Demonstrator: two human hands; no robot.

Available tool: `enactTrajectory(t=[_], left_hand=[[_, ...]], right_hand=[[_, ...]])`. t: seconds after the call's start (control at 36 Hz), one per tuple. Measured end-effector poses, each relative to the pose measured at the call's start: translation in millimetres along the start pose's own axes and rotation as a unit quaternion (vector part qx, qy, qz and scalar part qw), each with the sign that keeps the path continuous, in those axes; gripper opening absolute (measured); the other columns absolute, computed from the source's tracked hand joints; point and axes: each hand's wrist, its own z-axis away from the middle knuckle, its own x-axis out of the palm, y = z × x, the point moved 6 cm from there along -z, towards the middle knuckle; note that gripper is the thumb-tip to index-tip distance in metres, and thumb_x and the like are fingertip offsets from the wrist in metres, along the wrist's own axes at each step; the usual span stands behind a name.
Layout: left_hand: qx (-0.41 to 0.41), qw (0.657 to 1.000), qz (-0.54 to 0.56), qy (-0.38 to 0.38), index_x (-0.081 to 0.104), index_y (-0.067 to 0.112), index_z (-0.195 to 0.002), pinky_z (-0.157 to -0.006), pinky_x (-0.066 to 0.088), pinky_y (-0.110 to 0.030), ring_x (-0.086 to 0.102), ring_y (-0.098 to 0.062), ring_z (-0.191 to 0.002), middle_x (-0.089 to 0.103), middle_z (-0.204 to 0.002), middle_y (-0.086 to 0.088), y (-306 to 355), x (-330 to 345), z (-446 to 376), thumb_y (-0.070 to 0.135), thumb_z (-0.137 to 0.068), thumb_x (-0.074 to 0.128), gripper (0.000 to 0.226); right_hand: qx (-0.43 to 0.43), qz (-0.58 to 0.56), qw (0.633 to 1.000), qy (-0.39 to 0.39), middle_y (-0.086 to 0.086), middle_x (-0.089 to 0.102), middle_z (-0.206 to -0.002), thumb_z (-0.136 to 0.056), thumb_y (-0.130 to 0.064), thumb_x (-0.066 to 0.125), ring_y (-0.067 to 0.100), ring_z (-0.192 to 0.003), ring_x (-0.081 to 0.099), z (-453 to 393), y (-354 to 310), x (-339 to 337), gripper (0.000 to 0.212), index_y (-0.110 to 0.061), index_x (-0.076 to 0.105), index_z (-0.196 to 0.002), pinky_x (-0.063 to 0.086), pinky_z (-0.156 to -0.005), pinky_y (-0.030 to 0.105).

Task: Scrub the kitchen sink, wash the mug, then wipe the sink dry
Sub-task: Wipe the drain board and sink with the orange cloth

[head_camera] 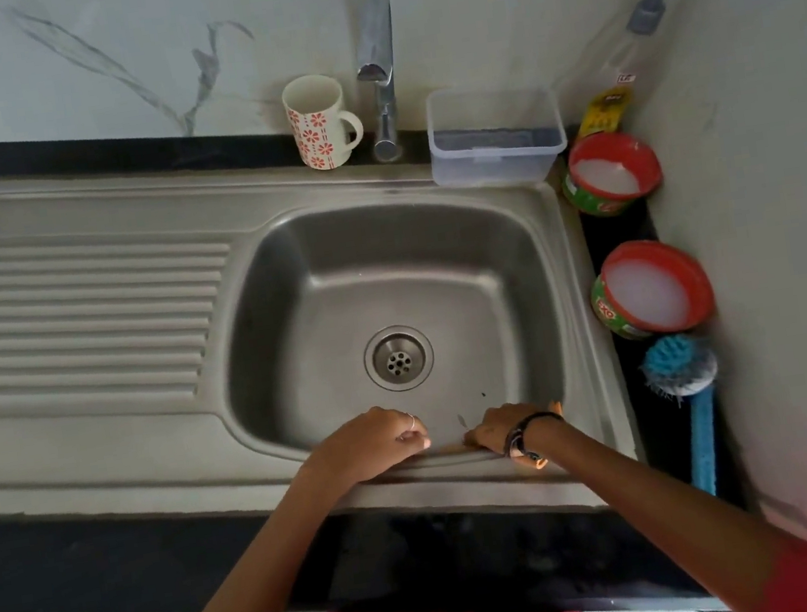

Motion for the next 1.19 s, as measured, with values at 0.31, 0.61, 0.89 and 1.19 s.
enactTrajectory(t=[0.31, 0.61, 0.89, 1.19], left_hand=[[-0.012, 0.999, 0.026, -0.035, 0.065, 0.018, -0.111, -0.092, 0.047, -0.033, 0.061, -0.019, -0.101, 0.065, -0.111, -0.001, 18, 13, -28, 0.035, -0.092, 0.050, 0.030], [-0.013, 0.995, 0.032, -0.092, 0.063, 0.012, -0.112, -0.084, 0.046, -0.032, 0.062, -0.021, -0.091, 0.065, -0.106, -0.007, 38, 25, -62, 0.034, -0.095, 0.047, 0.032], [-0.002, 0.987, -0.012, -0.158, 0.056, 0.015, -0.120, -0.089, 0.046, -0.034, 0.058, -0.022, -0.102, 0.061, -0.117, -0.006, 54, 35, -95, 0.036, -0.096, 0.045, 0.034], [0.030, 0.974, 0.083, -0.210, 0.056, 0.018, -0.124, -0.092, 0.039, -0.029, 0.053, -0.019, -0.114, 0.056, -0.128, -0.002, 63, 32, -101, 0.035, -0.096, 0.046, 0.034]], right_hand=[[0.002, 0.060, 0.997, -0.053, 0.012, 0.057, -0.127, -0.094, -0.039, 0.045, 0.028, -0.114, 0.055, -24, 15, -4, 0.045, -0.007, 0.054, -0.124, 0.042, -0.096, 0.036], [-0.027, 0.302, 0.952, 0.030, 0.008, 0.058, -0.126, -0.098, -0.022, 0.043, 0.026, -0.118, 0.054, -29, 30, -27, 0.028, -0.010, 0.057, -0.119, 0.034, -0.104, 0.040], [-0.005, 0.335, 0.942, 0.007, 0.005, 0.060, -0.123, -0.094, -0.045, 0.047, 0.027, -0.118, 0.051, -37, 40, -38, 0.041, -0.013, 0.059, -0.117, 0.027, -0.107, 0.045], [-0.009, 0.353, 0.932, 0.081, 0.005, 0.060, -0.122, -0.079, -0.064, 0.056, 0.027, -0.116, 0.053, -90, 57, -128, 0.063, -0.015, 0.058, -0.120, 0.033, -0.105, 0.043]])
